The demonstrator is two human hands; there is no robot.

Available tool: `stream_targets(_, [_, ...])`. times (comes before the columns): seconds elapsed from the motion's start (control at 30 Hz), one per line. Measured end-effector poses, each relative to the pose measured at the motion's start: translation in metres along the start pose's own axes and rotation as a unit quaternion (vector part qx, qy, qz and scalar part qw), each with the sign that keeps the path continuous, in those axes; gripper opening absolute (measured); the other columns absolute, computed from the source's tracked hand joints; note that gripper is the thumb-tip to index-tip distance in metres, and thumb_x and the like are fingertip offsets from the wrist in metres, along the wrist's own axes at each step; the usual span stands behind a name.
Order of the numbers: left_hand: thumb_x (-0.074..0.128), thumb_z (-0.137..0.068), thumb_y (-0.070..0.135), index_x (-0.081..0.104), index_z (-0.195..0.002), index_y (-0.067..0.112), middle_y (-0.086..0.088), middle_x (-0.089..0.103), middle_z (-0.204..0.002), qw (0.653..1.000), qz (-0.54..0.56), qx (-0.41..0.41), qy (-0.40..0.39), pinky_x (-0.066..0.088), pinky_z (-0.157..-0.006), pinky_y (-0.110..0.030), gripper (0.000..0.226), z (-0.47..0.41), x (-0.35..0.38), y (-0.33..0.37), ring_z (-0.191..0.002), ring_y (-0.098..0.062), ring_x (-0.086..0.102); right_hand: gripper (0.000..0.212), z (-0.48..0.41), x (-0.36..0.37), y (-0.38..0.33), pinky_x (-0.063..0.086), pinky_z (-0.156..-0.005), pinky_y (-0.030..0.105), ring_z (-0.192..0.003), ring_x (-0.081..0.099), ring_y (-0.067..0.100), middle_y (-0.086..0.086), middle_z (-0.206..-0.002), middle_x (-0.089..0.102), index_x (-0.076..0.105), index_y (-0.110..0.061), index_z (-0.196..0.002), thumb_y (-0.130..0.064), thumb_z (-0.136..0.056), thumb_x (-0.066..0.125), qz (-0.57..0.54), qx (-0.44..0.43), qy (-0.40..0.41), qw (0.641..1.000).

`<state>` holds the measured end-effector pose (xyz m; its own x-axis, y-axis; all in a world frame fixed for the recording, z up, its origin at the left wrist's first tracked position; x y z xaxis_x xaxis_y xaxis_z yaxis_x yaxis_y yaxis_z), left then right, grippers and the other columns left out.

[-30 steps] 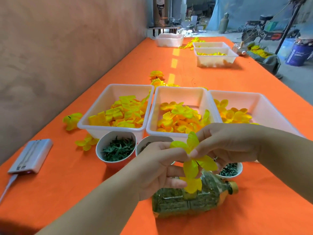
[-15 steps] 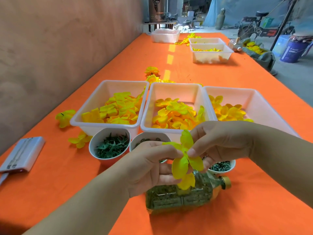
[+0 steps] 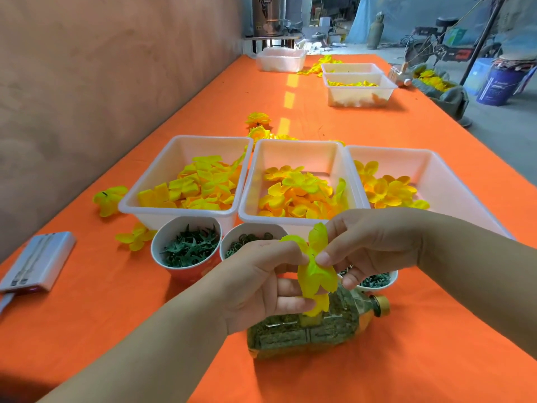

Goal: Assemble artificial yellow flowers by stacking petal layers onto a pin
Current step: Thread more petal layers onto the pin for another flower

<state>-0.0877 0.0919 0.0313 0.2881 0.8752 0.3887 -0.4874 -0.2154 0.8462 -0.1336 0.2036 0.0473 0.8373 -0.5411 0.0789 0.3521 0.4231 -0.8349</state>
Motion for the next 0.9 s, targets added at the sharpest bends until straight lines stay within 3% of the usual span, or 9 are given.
stream_targets(0.13, [0.073,-0.076,0.027,0.076,-0.086,0.022,-0.009,0.074,-0.094,0.999,-0.032,0.005,-0.012,0.058,-0.062,-0.029,0.011,0.001,0.001,0.000,-0.079,-0.021,0.073,0.007,-0.001,-0.001,0.002,0.050,-0.059,0.024,-0.069,0.067,0.011,0.003,-0.082,0.072,0.072,-0.013,-0.086,-0.011,-0.081,0.068,0.012,-0.008,0.001,1.000])
stream_targets(0.3, [0.073,-0.076,0.020,0.077,-0.085,0.018,-0.011,0.074,-0.093,1.000,-0.017,0.009,-0.002,0.061,-0.069,-0.033,0.010,0.003,0.002,0.001,-0.077,-0.023,0.073,0.015,0.002,-0.001,-0.001,0.049,-0.059,0.024,-0.071,0.066,0.012,0.004,-0.085,0.072,0.069,-0.009,-0.095,-0.012,-0.080,0.069,0.027,-0.007,0.007,1.000])
stream_targets(0.4, [0.074,-0.076,0.019,0.076,-0.092,0.017,-0.013,0.074,-0.099,1.000,0.005,0.009,-0.008,0.061,-0.066,-0.033,0.016,0.003,0.002,0.001,-0.081,-0.024,0.074,0.016,0.002,-0.002,-0.001,0.052,-0.059,0.024,-0.070,0.067,0.015,0.007,-0.085,0.072,0.073,-0.010,-0.094,-0.015,-0.080,0.070,0.008,-0.009,0.005,1.000])
stream_targets(0.5, [0.074,-0.075,0.017,0.078,-0.086,0.017,-0.013,0.074,-0.097,1.000,0.020,0.008,-0.008,0.060,-0.064,-0.033,0.011,0.001,0.003,0.000,-0.079,-0.025,0.075,0.015,0.001,-0.003,0.001,0.051,-0.060,0.025,-0.073,0.067,0.017,0.009,-0.088,0.072,0.074,-0.013,-0.093,-0.017,-0.079,0.072,0.006,-0.009,0.008,1.000])
stream_targets(0.73, [0.070,-0.076,0.013,0.076,-0.089,0.013,-0.015,0.075,-0.095,0.998,0.055,0.011,-0.011,0.061,-0.065,-0.035,0.014,0.000,0.002,-0.003,-0.078,-0.023,0.075,0.014,0.003,-0.002,0.001,0.051,-0.057,0.025,-0.072,0.067,0.015,0.008,-0.085,0.071,0.065,-0.008,-0.096,-0.015,-0.084,0.064,-0.019,-0.006,0.001,1.000])
stream_targets(0.9, [0.070,-0.078,0.015,0.067,-0.117,0.007,-0.014,0.073,-0.108,0.995,0.101,0.012,-0.013,0.062,-0.072,-0.034,0.040,-0.002,0.001,-0.012,-0.086,-0.020,0.075,0.007,0.000,-0.009,0.004,0.051,-0.061,0.026,-0.061,0.063,0.011,0.003,-0.072,0.067,0.061,-0.002,-0.092,-0.006,-0.095,0.056,0.013,-0.039,0.075,0.996])
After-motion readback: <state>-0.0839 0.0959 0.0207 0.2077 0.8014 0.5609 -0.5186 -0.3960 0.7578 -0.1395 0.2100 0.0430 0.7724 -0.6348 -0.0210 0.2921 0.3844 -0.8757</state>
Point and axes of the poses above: each hand's wrist, its own z-axis away from the middle knuckle, its own x-axis out of the palm, y = z × x, the point moved 7 cm from there along -z, towards the middle knuckle
